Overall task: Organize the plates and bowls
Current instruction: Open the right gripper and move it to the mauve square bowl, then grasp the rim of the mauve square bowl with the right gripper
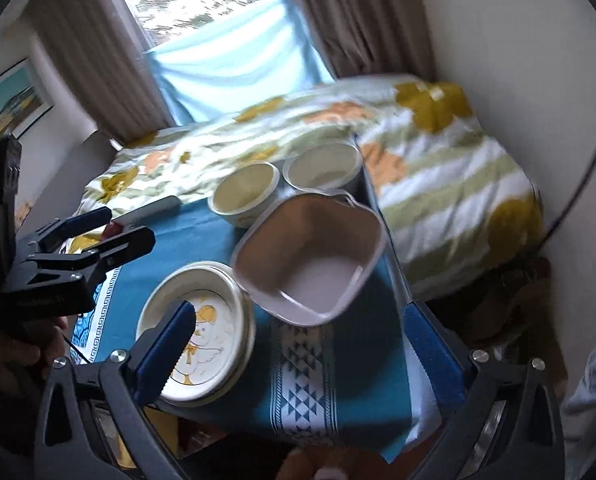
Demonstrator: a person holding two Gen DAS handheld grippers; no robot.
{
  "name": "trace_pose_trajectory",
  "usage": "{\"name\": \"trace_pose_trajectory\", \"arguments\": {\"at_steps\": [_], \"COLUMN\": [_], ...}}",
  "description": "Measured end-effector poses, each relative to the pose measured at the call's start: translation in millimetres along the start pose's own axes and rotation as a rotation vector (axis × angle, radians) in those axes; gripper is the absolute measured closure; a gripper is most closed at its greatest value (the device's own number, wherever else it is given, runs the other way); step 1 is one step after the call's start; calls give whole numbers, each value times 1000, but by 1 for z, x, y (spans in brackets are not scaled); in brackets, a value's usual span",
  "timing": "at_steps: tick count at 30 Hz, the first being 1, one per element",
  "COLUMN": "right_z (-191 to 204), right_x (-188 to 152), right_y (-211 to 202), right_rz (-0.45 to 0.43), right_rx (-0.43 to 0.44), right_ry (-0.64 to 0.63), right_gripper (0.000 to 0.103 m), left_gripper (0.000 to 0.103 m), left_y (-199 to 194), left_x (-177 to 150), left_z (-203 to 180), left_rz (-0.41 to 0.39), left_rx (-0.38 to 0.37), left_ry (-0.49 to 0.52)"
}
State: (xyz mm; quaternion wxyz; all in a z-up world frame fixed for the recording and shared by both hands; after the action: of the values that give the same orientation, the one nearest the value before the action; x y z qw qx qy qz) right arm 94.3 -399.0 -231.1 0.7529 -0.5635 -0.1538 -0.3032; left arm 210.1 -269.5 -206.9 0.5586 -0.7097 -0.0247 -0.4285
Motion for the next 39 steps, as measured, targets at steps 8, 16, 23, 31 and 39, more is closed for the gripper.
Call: {"name": "trace_pose_trajectory", "arguments": {"at_steps": [8, 16, 23, 31, 39], "right_z": [-30, -50, -56, -63, -62], "right_x": [5, 1, 1, -1, 8], "right_y": [29, 86, 119, 124, 98], "right_rz": [74, 138, 168, 163, 118], "right_rx": [-54, -54, -68, -120, -141], "right_ry": [199, 398, 452, 449, 408], "right_gripper": [0, 25, 56, 88, 89], "left_gripper": [1, 31, 58, 90, 90], "left_y": [74, 137, 162, 172, 134], "left_x": [9, -8, -18, -14, 8], "left_z": [-12, -18, -30, -23, -40], "left_rz": [170, 329, 371, 379, 280], "left_rx": [-149, -236, -279, -265, -249], "left_ry": [36, 108, 178, 163, 193]}}
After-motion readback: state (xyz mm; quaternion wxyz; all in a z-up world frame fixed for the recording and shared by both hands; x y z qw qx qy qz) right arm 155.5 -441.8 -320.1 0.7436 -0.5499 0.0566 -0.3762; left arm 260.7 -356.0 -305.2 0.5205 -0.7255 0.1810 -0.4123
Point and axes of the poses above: each gripper's, at about its wrist camera, not at the fingertips, and y roughly the way its jaws point, z to its left, x to its top, the point moved 8 cm from there along y, roughly the way its jaws point, and after that the axes turned 1 degree about x, right-handed, at the moved point
